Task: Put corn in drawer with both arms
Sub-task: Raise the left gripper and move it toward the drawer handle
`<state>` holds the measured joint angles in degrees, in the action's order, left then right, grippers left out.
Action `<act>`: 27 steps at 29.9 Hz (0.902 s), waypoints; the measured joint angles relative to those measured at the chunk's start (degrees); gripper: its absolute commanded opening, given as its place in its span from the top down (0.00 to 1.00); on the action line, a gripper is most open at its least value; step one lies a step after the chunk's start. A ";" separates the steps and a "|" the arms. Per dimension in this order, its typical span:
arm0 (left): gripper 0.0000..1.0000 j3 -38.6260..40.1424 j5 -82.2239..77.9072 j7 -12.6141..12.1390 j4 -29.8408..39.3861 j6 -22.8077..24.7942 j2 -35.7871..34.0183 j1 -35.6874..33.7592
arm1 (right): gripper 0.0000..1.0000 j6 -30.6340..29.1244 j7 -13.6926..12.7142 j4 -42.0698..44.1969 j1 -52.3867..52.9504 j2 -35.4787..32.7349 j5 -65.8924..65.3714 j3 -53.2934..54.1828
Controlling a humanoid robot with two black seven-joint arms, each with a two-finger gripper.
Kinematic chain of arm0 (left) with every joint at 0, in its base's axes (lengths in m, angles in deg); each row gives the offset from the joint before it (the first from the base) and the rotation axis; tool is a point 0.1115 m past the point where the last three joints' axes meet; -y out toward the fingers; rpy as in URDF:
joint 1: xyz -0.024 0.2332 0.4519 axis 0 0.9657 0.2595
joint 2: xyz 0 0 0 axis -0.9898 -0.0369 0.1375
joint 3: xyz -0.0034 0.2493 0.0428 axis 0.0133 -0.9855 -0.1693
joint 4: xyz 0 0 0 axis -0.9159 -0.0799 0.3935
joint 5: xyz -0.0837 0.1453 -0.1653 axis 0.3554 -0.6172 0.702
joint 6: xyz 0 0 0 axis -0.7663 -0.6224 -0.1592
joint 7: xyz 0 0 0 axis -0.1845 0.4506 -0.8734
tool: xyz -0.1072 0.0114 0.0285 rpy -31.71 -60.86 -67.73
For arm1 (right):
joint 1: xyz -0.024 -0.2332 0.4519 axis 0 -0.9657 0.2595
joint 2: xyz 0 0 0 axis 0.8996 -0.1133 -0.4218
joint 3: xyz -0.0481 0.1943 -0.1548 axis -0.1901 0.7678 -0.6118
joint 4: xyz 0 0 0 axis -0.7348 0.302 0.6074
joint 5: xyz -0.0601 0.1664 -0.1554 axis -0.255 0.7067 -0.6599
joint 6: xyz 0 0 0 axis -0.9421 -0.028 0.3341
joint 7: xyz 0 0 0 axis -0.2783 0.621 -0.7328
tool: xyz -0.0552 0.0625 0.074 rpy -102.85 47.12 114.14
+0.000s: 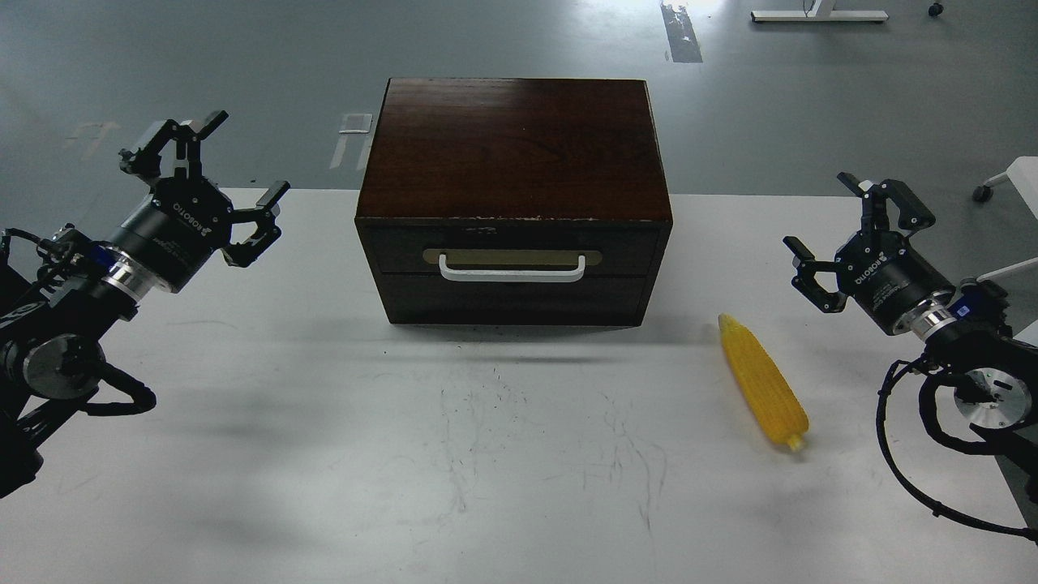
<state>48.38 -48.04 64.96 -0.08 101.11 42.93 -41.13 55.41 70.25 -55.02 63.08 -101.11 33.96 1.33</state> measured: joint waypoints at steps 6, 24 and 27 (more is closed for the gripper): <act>0.01 0.03 -0.08 0.00 0.01 0.00 -0.01 0.63 | 0.00 0.00 0.00 -0.02 0.06 0.00 -0.02 0.00; 0.01 1.22 -6.67 1.51 -3.24 -0.01 -3.69 -3.92 | 0.00 0.00 0.00 -0.14 0.29 -0.69 -0.09 0.00; 0.01 1.48 -12.89 2.17 -2.69 0.00 -5.85 -8.13 | 0.00 0.00 0.00 -0.13 0.34 -0.85 -0.16 0.00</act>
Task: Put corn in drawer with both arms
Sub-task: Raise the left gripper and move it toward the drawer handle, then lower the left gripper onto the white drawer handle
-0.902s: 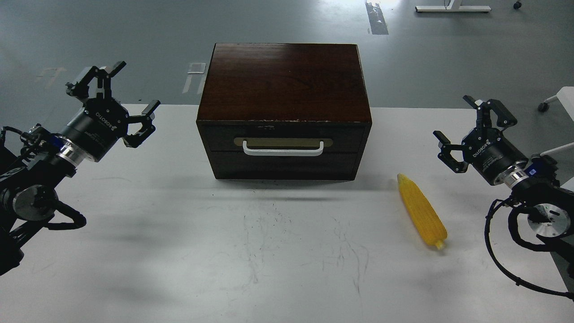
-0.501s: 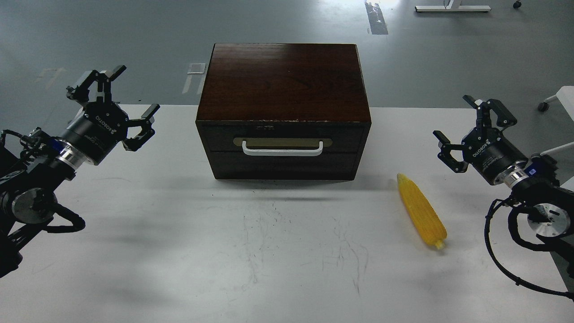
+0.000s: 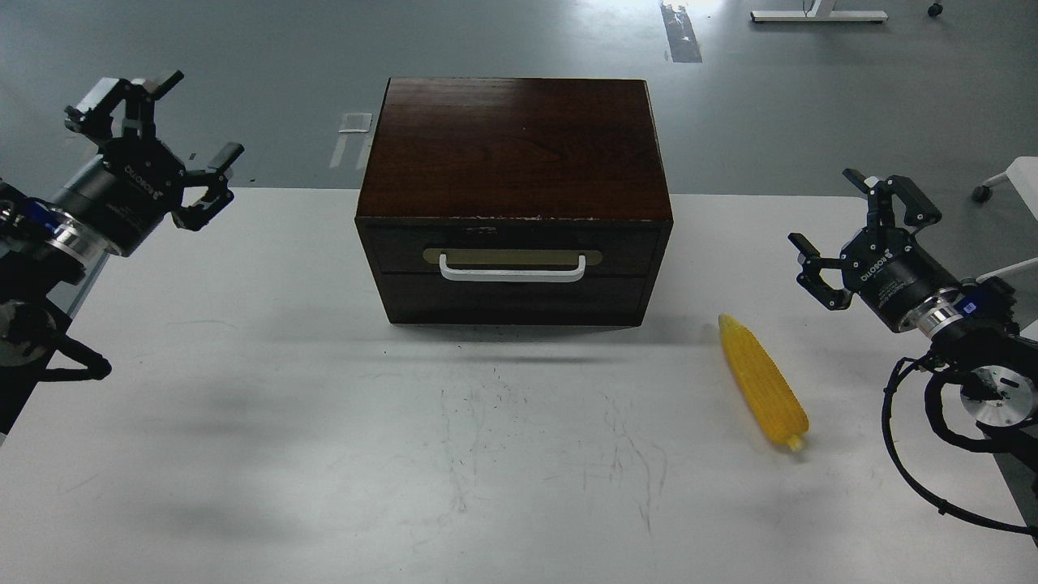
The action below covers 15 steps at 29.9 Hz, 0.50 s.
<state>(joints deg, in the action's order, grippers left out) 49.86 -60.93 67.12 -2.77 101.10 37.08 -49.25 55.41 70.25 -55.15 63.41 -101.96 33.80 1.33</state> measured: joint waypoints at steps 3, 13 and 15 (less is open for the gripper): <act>0.01 -0.02 -8.76 0.07 0.72 0.00 -0.82 -5.81 | 0.00 0.00 0.00 0.02 0.02 -0.76 -0.12 0.00; 0.01 -0.38 -48.51 0.10 16.45 0.02 2.08 -18.86 | 0.00 0.00 0.00 0.46 -0.13 -1.72 -0.48 -0.02; 0.01 -0.63 -56.73 0.09 18.84 0.01 4.67 -20.23 | 0.00 0.00 0.00 0.56 -0.16 -1.72 -0.52 -0.02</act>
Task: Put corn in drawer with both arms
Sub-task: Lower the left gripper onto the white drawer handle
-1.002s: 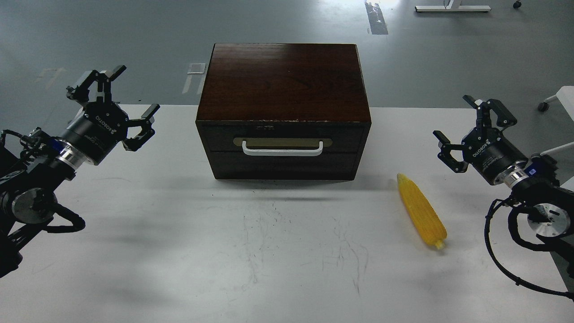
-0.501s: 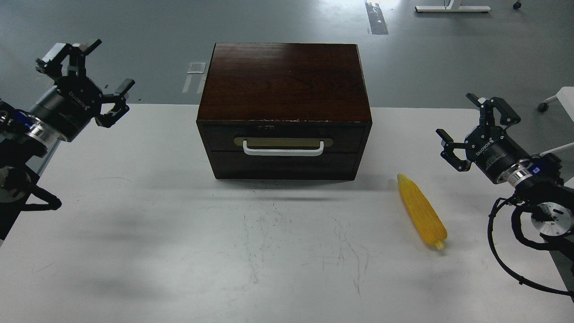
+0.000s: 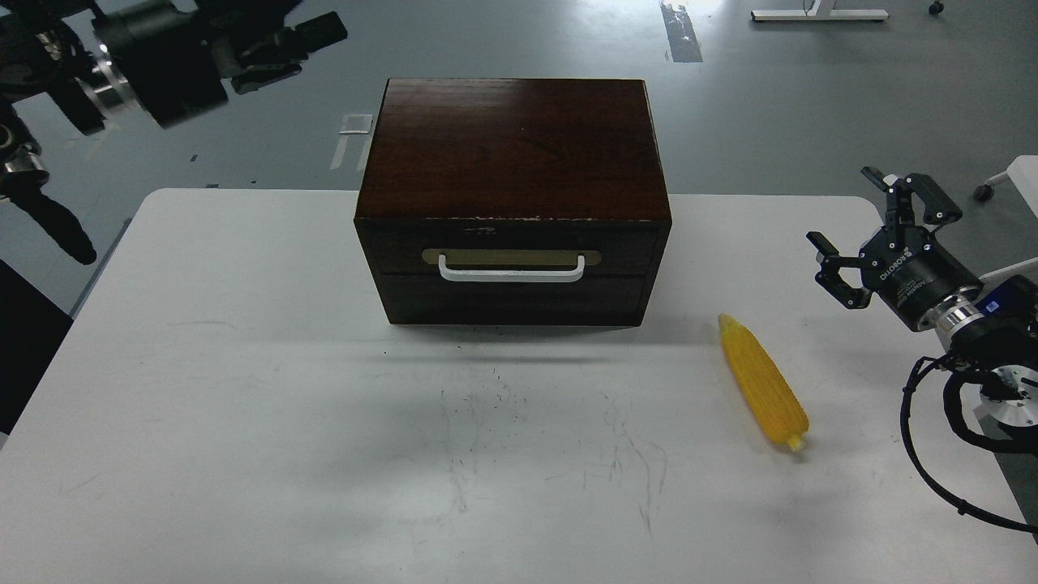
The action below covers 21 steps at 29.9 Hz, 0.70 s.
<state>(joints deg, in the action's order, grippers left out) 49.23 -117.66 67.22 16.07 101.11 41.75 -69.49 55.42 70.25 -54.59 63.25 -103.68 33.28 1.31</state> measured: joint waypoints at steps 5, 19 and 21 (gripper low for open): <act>0.01 -3.49 -21.51 0.00 3.01 0.00 8.43 -5.23 | 0.00 0.00 0.00 0.06 0.00 -0.08 -0.05 0.00; 0.01 -29.79 -43.67 -0.02 -1.33 -0.01 18.37 -21.15 | 0.00 0.00 0.00 0.09 -0.17 -0.69 -0.05 0.00; 0.01 -31.18 -45.80 -0.02 -2.26 -0.01 18.93 -21.15 | 0.00 0.00 0.00 0.09 -0.18 -0.69 -0.04 0.00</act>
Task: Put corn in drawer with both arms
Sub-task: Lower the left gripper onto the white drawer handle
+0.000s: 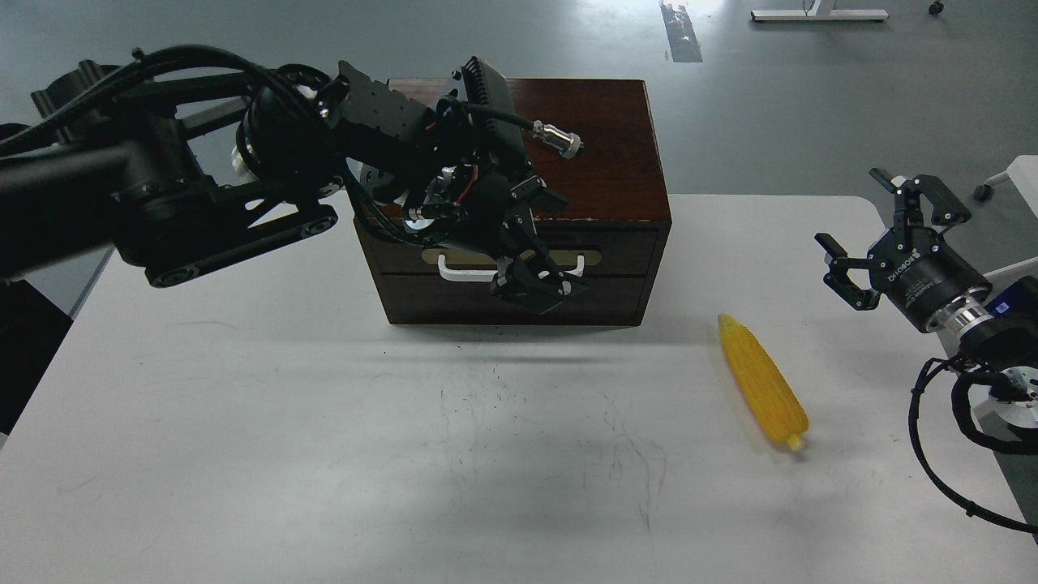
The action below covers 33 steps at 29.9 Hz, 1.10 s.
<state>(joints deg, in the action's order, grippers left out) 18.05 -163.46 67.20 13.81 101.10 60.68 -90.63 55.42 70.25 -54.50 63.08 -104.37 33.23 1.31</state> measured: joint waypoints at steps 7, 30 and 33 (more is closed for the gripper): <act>0.01 -3.49 -1.89 0.00 -0.85 0.00 1.39 -0.11 | 0.00 0.00 0.00 0.00 0.00 0.00 0.00 0.09; 0.01 -8.12 -2.71 0.00 -4.94 0.00 2.94 0.50 | 0.00 0.00 0.00 -0.17 -0.09 -0.09 -0.07 -0.06; 0.01 -8.30 -2.96 0.00 -5.24 0.00 2.95 0.53 | 0.00 0.00 0.00 -0.18 -0.09 -0.08 -0.07 -0.02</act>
<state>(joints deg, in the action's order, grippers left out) 9.75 -166.42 67.20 8.57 101.10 63.64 -90.10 55.42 70.25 -54.68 62.98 -104.45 33.16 1.29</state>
